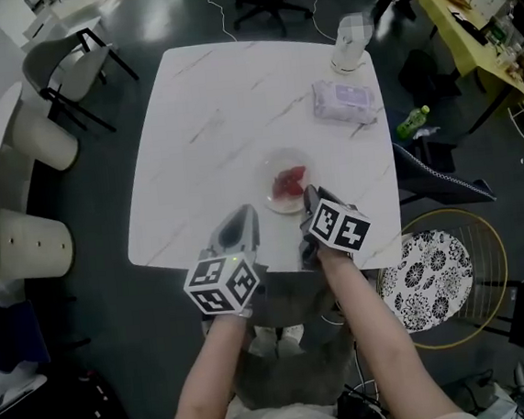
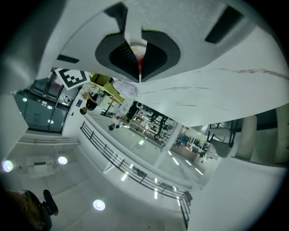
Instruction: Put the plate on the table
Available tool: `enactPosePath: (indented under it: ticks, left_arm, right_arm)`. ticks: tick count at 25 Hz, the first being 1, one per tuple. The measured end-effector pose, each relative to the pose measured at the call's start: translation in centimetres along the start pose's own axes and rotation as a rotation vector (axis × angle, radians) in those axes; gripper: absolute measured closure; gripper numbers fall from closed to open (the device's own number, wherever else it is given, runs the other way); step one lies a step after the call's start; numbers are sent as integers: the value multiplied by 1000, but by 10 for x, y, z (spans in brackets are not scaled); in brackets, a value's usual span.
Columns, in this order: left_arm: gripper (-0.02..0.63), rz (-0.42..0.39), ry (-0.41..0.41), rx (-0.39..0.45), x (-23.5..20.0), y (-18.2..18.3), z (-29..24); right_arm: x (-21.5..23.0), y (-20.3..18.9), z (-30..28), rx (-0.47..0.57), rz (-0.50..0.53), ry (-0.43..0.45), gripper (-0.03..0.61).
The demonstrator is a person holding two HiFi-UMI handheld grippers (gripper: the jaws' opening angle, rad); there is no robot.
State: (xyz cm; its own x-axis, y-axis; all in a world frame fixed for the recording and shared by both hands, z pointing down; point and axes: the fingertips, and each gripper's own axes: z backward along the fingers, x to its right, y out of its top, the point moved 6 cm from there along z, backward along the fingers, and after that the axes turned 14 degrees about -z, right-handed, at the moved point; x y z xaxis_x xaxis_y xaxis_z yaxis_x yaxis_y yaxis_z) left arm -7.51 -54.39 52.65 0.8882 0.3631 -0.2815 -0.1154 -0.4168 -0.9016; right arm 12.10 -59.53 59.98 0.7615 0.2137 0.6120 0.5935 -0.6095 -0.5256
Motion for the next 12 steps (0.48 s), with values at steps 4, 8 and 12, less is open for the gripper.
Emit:
enactPosePath:
  ticks: [4,8,12]
  left_arm:
    - [598,-11,0,-5,0,0,-1]
    - [598,-20,1,-16,0,-2,-1]
    - [598,-28,-2,-19,1,0,2]
  right_arm:
    - [1,1,-8,-48,150,-74,512]
    - [2,2,-13,-73,266,-142,494]
    - [3,5,-10,-50,262,-120,509]
